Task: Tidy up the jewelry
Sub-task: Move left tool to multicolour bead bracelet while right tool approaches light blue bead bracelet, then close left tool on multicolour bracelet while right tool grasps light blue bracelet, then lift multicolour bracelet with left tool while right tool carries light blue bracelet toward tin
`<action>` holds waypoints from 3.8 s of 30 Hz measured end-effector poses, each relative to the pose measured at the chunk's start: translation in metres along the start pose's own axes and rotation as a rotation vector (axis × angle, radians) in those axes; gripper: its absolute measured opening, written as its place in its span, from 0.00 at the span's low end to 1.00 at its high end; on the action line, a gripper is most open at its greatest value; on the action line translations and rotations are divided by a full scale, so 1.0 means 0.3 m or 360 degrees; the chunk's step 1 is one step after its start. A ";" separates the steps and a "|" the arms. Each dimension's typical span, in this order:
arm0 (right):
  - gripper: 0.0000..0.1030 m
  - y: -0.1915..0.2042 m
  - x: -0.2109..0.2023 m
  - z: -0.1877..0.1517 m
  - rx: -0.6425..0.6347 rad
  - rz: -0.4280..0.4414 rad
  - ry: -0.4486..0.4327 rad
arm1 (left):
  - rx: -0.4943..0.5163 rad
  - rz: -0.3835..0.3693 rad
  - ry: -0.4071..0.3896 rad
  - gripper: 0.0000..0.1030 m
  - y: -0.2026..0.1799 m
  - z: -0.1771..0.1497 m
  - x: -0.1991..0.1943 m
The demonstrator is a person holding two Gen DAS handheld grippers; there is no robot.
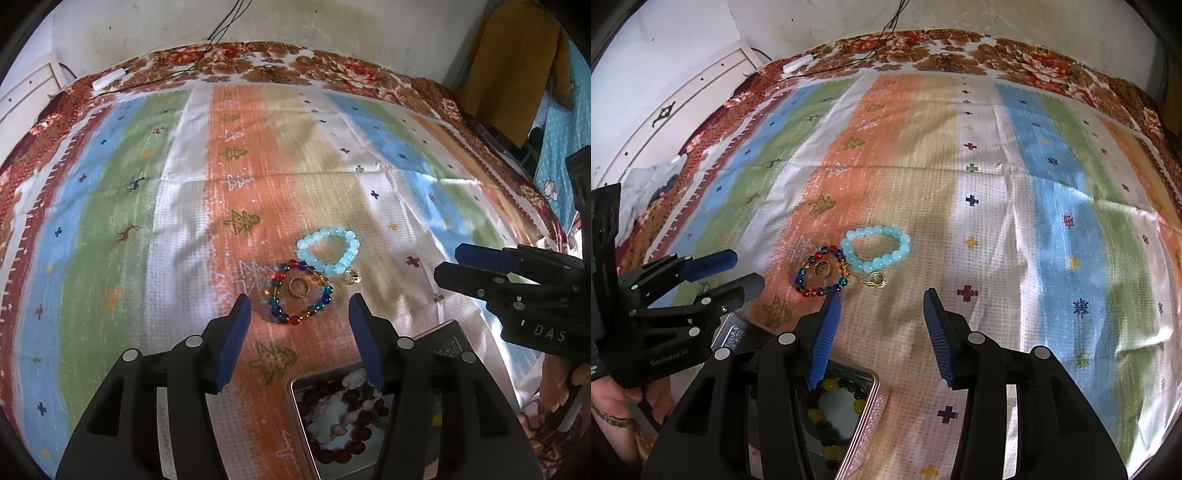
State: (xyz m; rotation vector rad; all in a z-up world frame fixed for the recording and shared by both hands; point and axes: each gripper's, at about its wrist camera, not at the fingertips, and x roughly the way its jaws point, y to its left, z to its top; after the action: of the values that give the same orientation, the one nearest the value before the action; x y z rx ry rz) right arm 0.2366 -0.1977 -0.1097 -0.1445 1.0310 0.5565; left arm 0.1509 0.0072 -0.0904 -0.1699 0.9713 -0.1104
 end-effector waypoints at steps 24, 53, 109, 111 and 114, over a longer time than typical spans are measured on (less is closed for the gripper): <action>0.45 -0.029 0.105 0.066 0.0017 -0.0013 0.0092 | -0.0212 -0.0101 0.0365 0.56 0.108 0.048 0.160; 0.45 -0.070 0.305 0.155 0.0024 -0.0053 0.0230 | 0.0112 0.0093 0.0543 0.58 0.077 0.059 0.315; 0.11 0.039 0.268 0.140 -0.0277 -0.0080 0.0151 | 0.0024 0.0152 0.0220 0.09 0.146 0.115 0.181; 0.11 0.043 0.252 0.139 -0.0270 -0.0081 0.0124 | 0.0020 0.0155 0.0178 0.09 0.137 0.119 0.162; 0.11 0.049 0.235 0.137 -0.0264 -0.0071 0.0098 | 0.0005 0.0158 0.0117 0.09 0.134 0.131 0.140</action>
State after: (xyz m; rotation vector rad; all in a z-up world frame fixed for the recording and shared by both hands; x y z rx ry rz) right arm 0.2884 -0.1440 -0.1459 -0.3324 1.0384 0.5998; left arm 0.2077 0.0433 -0.1105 -0.1151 1.0510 -0.0275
